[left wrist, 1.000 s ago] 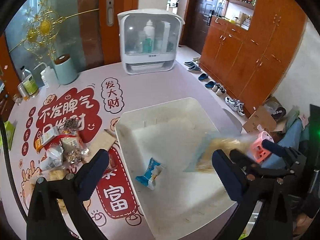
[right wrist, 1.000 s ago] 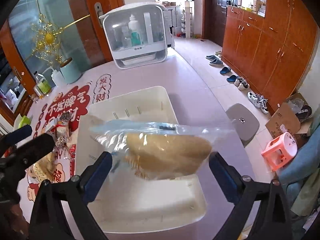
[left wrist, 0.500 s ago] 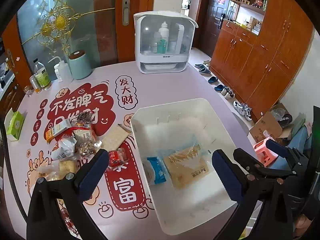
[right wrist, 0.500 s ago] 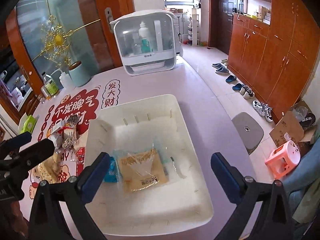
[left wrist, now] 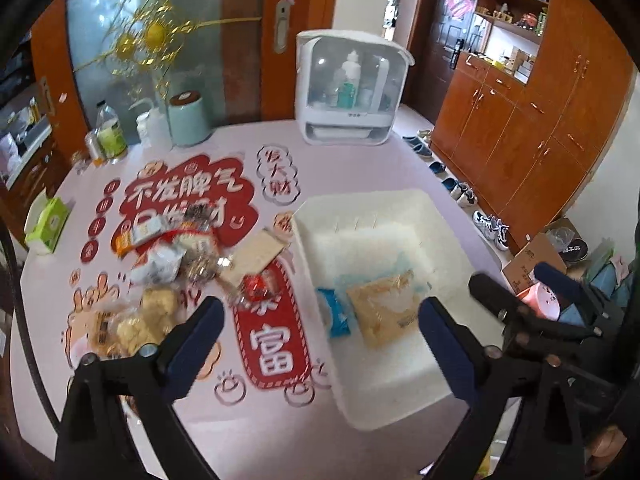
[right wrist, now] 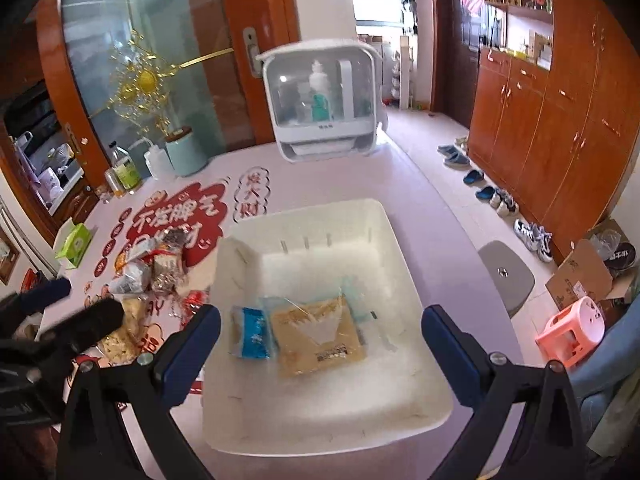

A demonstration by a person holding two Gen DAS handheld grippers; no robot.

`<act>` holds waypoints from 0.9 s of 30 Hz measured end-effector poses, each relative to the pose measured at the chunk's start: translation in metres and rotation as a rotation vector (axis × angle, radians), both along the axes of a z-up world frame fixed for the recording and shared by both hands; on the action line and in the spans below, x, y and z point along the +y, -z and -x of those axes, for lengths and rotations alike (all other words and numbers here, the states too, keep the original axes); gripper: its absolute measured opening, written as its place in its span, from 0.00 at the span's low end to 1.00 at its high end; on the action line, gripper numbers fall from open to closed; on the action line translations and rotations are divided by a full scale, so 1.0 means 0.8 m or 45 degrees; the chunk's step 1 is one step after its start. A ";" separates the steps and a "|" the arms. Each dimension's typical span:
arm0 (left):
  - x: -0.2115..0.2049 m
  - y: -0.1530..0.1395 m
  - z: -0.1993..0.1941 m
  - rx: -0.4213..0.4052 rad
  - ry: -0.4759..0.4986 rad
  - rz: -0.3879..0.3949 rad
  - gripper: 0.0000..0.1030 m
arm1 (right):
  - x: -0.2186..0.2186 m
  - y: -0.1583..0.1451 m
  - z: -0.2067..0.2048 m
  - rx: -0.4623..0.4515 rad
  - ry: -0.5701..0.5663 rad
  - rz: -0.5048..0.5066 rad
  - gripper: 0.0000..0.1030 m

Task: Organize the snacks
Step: 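Move both tools back over the snack pile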

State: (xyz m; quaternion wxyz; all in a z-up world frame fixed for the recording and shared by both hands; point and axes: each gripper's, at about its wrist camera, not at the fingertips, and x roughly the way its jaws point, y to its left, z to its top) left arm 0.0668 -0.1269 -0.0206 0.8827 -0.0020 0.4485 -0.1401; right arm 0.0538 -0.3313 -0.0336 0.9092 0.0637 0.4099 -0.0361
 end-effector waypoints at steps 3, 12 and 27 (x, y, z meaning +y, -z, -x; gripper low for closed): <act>0.032 0.002 0.014 0.015 -0.031 0.025 0.92 | 0.017 -0.007 0.004 -0.032 -0.018 -0.021 0.98; 0.158 -0.025 0.042 -0.107 -0.166 -0.060 0.92 | 0.100 -0.035 0.012 -0.184 -0.116 -0.079 0.98; 0.373 -0.057 0.021 -0.096 -0.364 0.044 0.92 | 0.276 -0.062 0.005 -0.299 -0.337 0.031 0.98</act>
